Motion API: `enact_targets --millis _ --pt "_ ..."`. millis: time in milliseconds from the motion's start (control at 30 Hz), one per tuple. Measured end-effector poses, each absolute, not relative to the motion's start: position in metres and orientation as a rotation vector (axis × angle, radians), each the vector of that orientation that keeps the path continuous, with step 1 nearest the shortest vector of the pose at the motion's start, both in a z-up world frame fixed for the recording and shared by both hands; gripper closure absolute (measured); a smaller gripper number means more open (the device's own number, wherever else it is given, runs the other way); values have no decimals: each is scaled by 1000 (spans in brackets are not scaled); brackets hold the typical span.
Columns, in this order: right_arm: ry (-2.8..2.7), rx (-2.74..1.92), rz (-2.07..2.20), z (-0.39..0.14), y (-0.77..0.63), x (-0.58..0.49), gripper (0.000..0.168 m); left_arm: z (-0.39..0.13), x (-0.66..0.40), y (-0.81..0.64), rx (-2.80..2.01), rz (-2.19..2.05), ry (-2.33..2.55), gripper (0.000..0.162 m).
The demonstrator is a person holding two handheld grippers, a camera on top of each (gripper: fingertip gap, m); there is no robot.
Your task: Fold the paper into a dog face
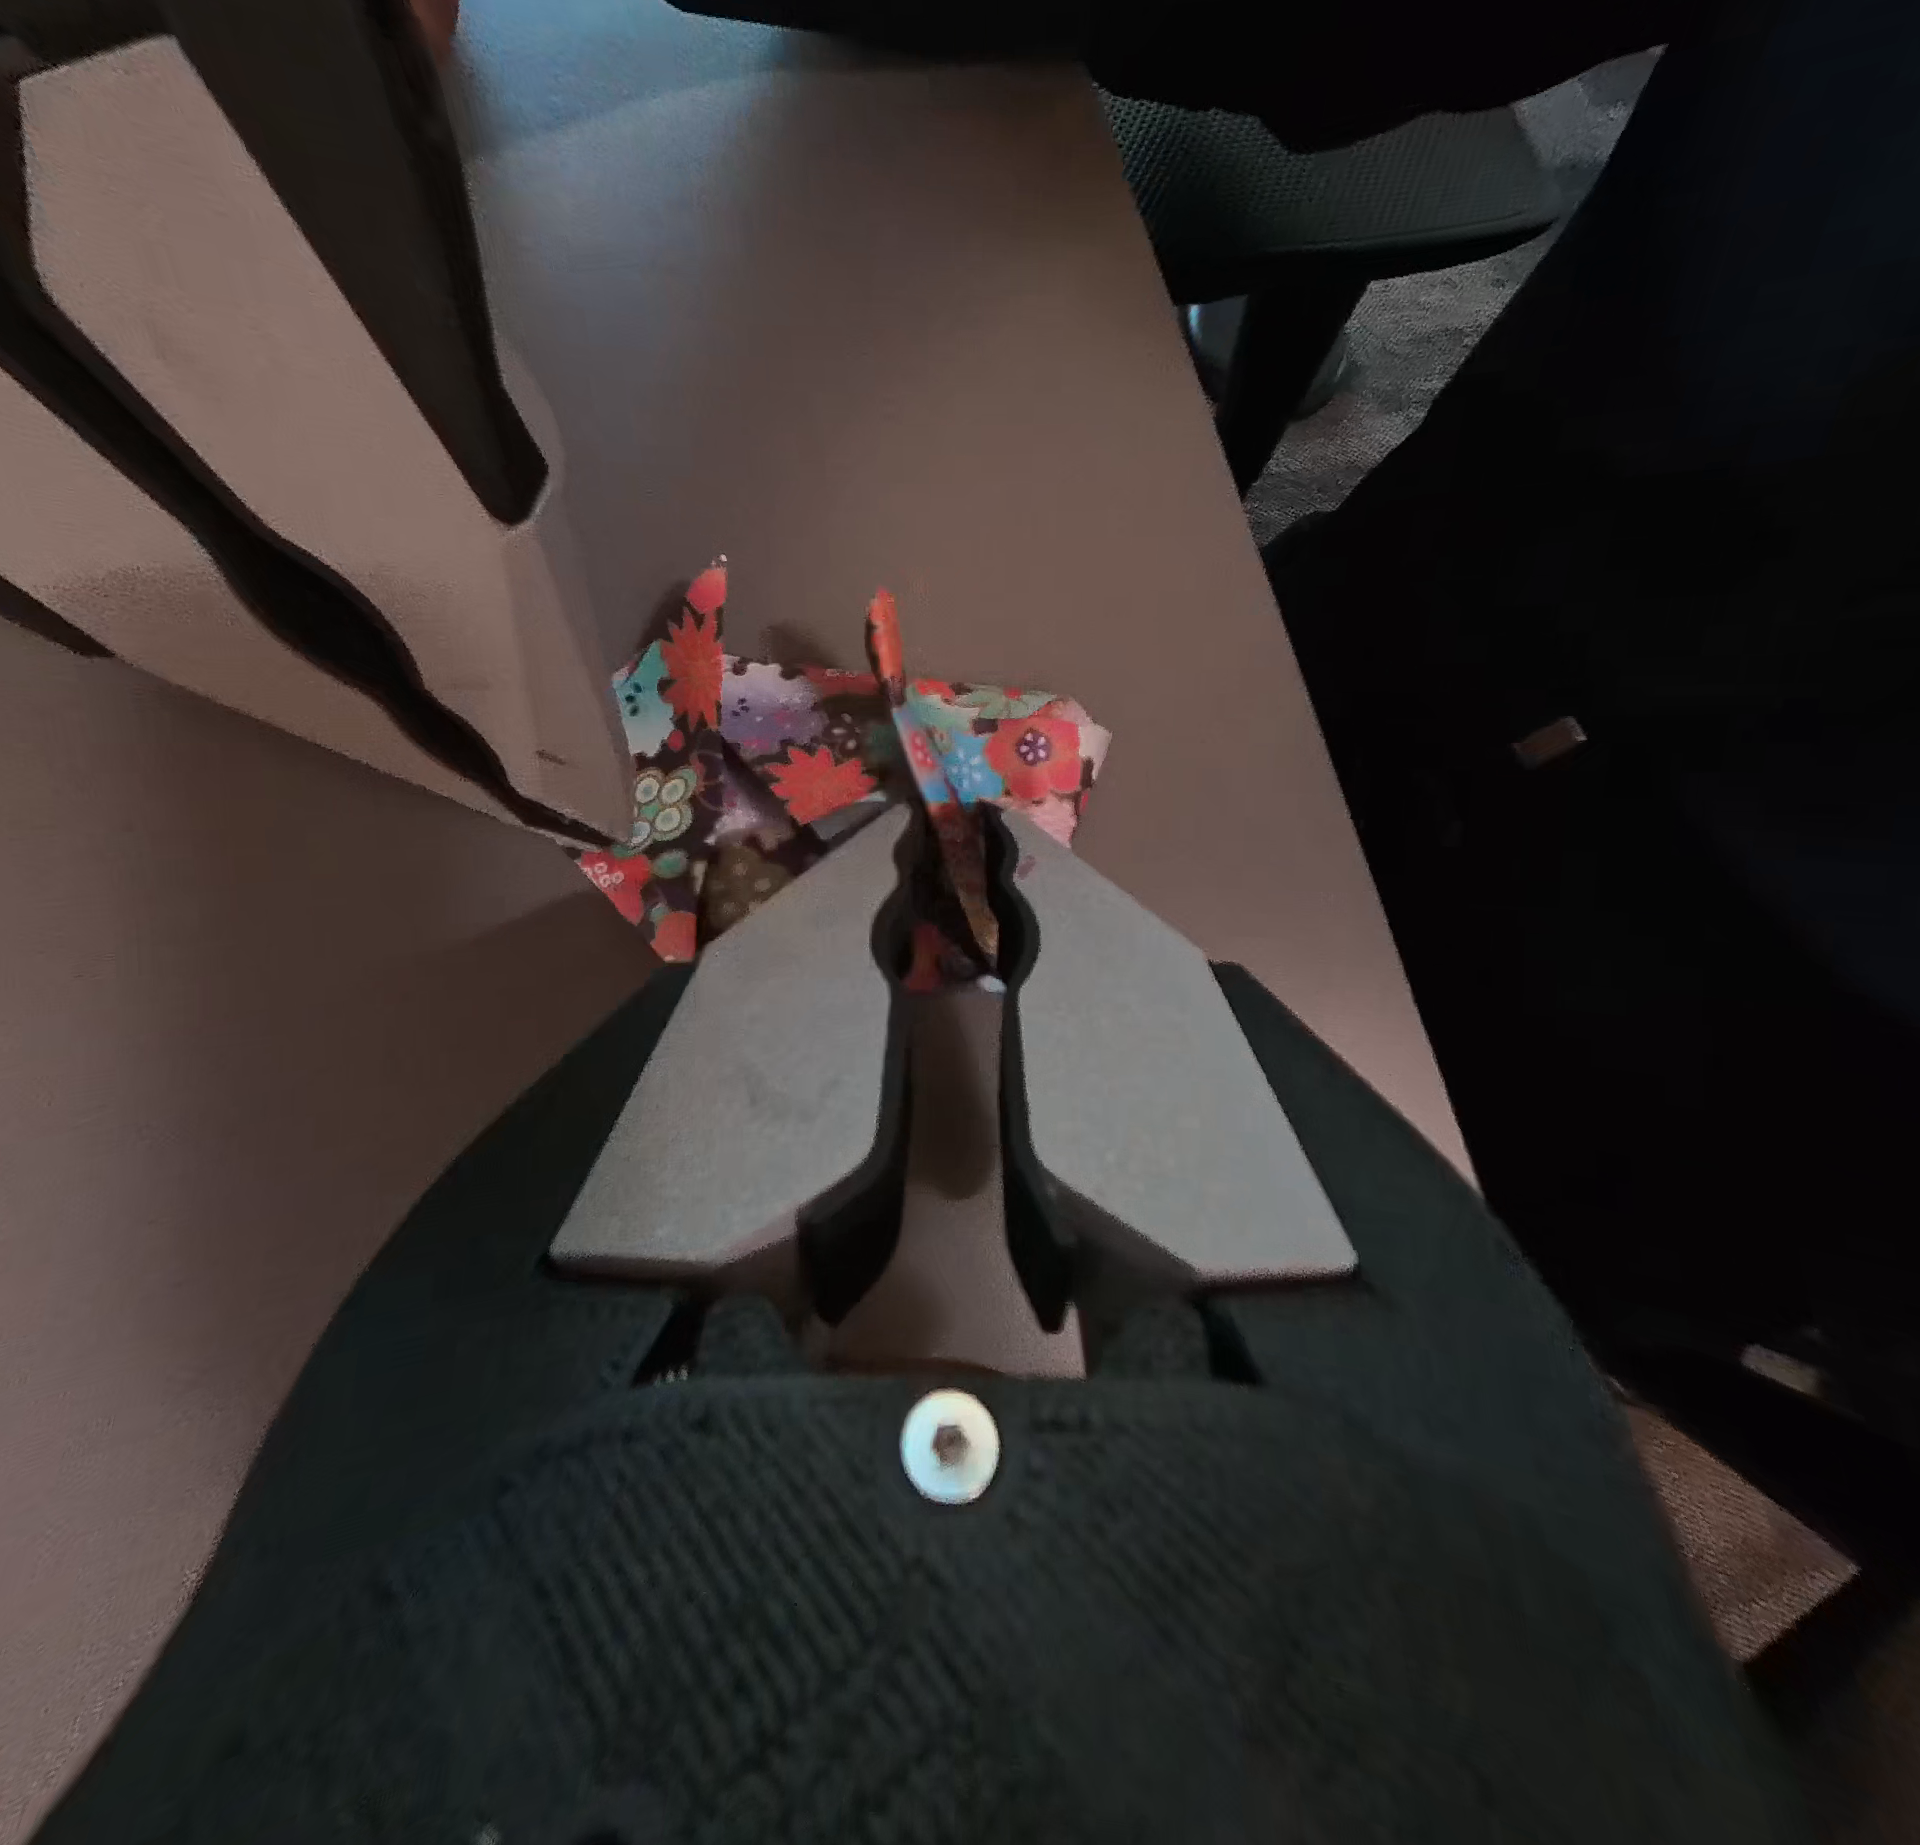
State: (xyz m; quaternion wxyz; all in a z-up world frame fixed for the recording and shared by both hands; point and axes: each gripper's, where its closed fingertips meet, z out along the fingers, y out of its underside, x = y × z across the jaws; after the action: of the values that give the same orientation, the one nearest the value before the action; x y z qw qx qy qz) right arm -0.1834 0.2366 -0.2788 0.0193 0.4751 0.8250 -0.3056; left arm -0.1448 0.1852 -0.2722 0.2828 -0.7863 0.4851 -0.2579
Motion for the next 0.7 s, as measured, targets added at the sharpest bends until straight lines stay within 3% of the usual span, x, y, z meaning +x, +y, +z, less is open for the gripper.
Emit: enact_targets --millis 67,167,300,433,467,600,700 --pt "2564 1474 -946 -279 236 -183 168 -270 -142 187 -2131 -712 1263 147" --pt "2566 1471 -944 -279 236 -183 168 -272 -146 201 -2174 -634 1182 119" --pt "2572 1471 -941 -279 236 -183 168 -274 -146 208 -2169 -586 1132 127" --pt "2566 1473 -943 -279 235 -183 168 -269 -147 212 -2092 -448 1125 121" --pt "2565 1472 -944 -279 235 -183 168 -265 -147 214 -2050 -401 1124 123" --pt "2556 1464 -950 -279 233 -183 168 -257 -129 201 -1784 -274 1325 162" --pt "2551 1460 -953 -279 232 -183 168 -266 -124 197 -1730 -184 1439 162"
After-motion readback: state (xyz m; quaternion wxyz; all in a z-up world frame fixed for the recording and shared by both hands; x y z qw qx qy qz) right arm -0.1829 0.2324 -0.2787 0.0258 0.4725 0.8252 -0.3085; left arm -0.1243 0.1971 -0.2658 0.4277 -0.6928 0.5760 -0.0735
